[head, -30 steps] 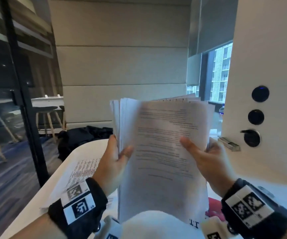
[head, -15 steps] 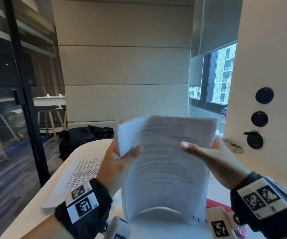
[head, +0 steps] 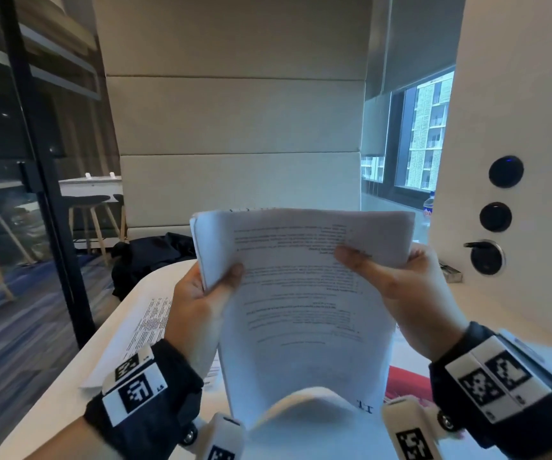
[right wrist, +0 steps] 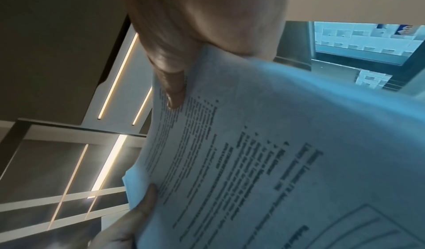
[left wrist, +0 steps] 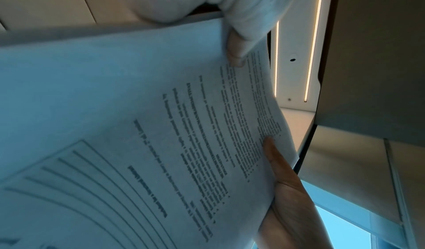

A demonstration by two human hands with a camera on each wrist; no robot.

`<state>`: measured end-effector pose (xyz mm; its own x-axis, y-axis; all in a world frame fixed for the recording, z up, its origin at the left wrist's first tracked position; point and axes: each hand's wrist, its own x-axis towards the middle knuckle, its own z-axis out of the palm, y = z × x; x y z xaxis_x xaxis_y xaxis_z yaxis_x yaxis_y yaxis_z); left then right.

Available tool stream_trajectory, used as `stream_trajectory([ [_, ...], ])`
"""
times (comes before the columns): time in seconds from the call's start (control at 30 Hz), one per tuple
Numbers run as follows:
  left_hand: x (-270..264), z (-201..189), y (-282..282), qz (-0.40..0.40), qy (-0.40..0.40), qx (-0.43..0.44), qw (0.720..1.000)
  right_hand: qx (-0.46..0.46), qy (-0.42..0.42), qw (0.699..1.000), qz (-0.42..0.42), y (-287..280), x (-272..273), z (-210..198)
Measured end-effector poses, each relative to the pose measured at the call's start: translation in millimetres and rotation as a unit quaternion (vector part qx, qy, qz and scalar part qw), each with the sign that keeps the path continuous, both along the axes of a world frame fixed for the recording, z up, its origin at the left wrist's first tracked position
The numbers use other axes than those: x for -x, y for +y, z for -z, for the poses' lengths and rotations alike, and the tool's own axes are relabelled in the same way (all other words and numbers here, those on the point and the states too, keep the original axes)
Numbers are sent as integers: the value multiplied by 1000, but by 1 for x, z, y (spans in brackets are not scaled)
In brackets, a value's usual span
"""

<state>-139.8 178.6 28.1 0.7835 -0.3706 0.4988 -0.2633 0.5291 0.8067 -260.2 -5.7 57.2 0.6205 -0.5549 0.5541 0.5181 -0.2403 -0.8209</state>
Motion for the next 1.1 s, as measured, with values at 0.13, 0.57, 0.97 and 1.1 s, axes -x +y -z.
stream_trajectory([
  [0.13, 0, -9, 3, 60, -13, -12, 998, -11, -11, 999, -35, 0, 2, -7],
  [0.57, -2, 30, -6, -7, 53, -107, 993, -78, 94, 989, -85, -14, 4, 46],
  [0.97, -6, 49, -1, -71, 3, -148, 986, 523, 547, 654, 11, -53, 20, 62],
  [1.1, -8, 50, 0, -76, -17, -185, 980, 556, 630, 542, -10, -59, 28, 71],
])
